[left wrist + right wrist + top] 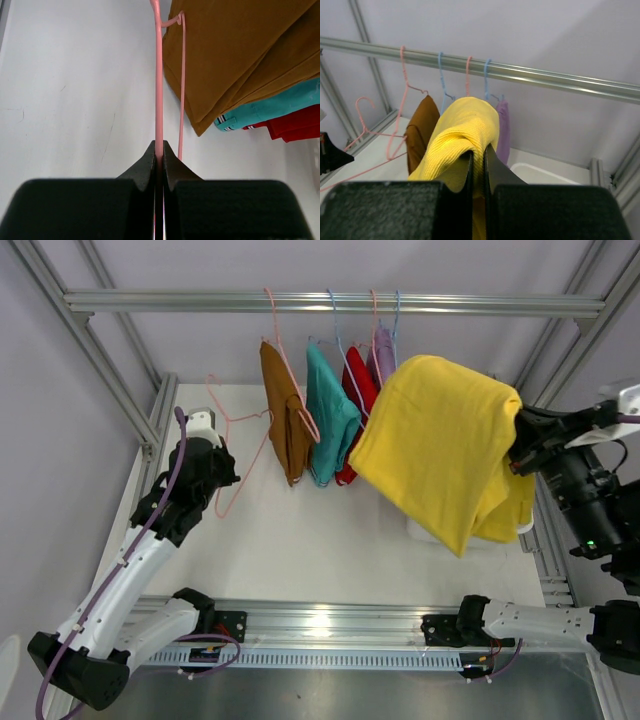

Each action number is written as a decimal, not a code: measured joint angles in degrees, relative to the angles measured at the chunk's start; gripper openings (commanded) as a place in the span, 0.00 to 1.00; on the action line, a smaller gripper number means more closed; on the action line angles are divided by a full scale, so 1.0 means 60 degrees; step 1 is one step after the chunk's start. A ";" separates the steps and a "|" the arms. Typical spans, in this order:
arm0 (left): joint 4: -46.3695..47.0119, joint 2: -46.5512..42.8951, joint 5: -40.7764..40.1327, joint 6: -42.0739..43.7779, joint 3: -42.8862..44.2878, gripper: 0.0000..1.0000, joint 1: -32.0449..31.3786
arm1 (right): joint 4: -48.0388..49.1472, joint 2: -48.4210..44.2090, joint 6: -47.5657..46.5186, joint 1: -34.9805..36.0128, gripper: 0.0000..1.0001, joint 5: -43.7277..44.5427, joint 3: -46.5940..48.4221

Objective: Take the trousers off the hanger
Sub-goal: Place the trousers in the bin.

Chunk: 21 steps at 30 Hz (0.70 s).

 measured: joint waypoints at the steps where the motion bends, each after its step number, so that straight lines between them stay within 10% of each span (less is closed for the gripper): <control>1: 0.0000 0.0000 0.0004 0.0000 0.0000 0.00 0.0000 | 0.0004 -0.0131 -0.0044 -0.0004 0.00 0.0142 -0.0029; 21: -0.0062 0.0095 0.0040 0.0000 0.0062 0.00 0.0000 | -0.1177 -0.1111 -0.0248 -0.0641 0.00 0.1180 0.0233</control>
